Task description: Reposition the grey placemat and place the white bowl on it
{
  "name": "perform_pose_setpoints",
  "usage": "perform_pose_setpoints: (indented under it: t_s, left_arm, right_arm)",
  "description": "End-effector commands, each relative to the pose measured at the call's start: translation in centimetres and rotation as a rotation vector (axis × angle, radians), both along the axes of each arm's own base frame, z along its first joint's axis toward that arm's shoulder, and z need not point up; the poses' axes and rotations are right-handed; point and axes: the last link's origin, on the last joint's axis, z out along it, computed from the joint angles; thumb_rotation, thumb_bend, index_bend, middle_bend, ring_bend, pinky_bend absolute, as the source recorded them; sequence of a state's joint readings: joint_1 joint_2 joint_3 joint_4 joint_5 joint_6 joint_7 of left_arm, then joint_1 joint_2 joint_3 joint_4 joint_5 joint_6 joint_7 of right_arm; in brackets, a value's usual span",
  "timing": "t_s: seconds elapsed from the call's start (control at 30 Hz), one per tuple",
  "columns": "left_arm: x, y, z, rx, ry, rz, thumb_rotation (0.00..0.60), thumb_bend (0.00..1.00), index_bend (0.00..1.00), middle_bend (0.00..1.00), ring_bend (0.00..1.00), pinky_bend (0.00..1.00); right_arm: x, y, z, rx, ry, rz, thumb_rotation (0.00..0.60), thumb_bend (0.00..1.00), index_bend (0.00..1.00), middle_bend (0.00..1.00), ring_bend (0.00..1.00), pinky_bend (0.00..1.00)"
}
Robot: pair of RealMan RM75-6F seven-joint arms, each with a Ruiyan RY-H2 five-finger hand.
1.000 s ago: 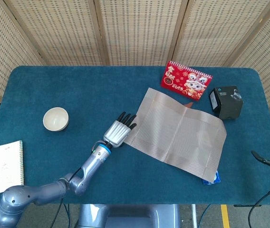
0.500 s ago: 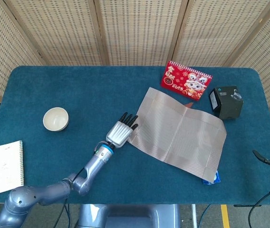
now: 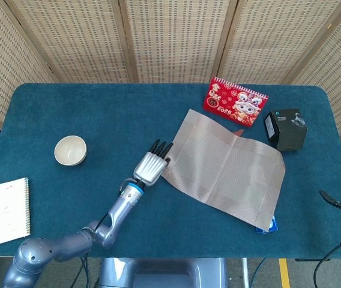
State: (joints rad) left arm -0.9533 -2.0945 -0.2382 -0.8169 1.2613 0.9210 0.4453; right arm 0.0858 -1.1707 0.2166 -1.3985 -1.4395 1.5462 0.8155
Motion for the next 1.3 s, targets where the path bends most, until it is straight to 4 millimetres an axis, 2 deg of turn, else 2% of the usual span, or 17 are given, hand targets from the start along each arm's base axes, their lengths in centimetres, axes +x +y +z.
perform_pose_setpoints:
  t_s: [0.03, 0.1, 0.23, 0.37, 0.73, 1.03, 1.3]
  left_arm:
    - [-0.2, 0.0, 0.1, 0.005, -0.001, 0.0, 0.6, 0.62, 0.56, 0.0, 0.0, 0.0]
    - [-0.3, 0.0, 0.2, 0.008, -0.007, 0.0, 0.6, 0.62, 0.62, 0.0, 0.0, 0.0]
    - [-0.5, -0.1, 0.5, 0.016, -0.016, -0.009, 0.6, 0.62, 0.68, 0.0, 0.0, 0.0]
    - [-0.9, -0.3, 1.0, 0.026, -0.025, -0.023, 0.6, 0.62, 0.68, 0.0, 0.0, 0.0]
    - [-4.0, -0.6, 3.3, 0.054, -0.015, -0.004, 0.6, 0.62, 0.68, 0.0, 0.0, 0.0]
    - [-6.5, -2.7, 5.5, 0.023, -0.014, 0.04, 0.6, 0.62, 0.69, 0.0, 0.0, 0.0]
    - [-7.3, -5.2, 7.0, -0.011, 0.024, 0.063, 0.6, 0.62, 0.7, 0.0, 0.0, 0.0]
  right_arm:
    - [0.0, 0.0, 0.0, 0.001, -0.001, 0.001, 0.6, 0.14, 0.0, 0.0, 0.0, 0.0]
    - [0.1, 0.0, -0.1, 0.001, -0.002, 0.002, 0.6, 0.14, 0.0, 0.0, 0.0, 0.0]
    - [0.1, 0.0, -0.1, 0.001, 0.0, 0.002, 0.6, 0.14, 0.0, 0.0, 0.0, 0.0]
    - [0.1, 0.0, -0.1, 0.005, -0.002, 0.002, 0.6, 0.14, 0.0, 0.0, 0.0, 0.0]
    - [0.6, 0.2, -0.7, 0.028, 0.006, 0.02, 0.6, 0.14, 0.0, 0.0, 0.0, 0.0]
    - [0.8, 0.3, -1.0, 0.037, 0.012, 0.024, 0.6, 0.14, 0.0, 0.0, 0.0, 0.0]
    - [1.0, 0.3, -1.2, 0.041, 0.015, 0.026, 0.6, 0.14, 0.0, 0.0, 0.0, 0.0]
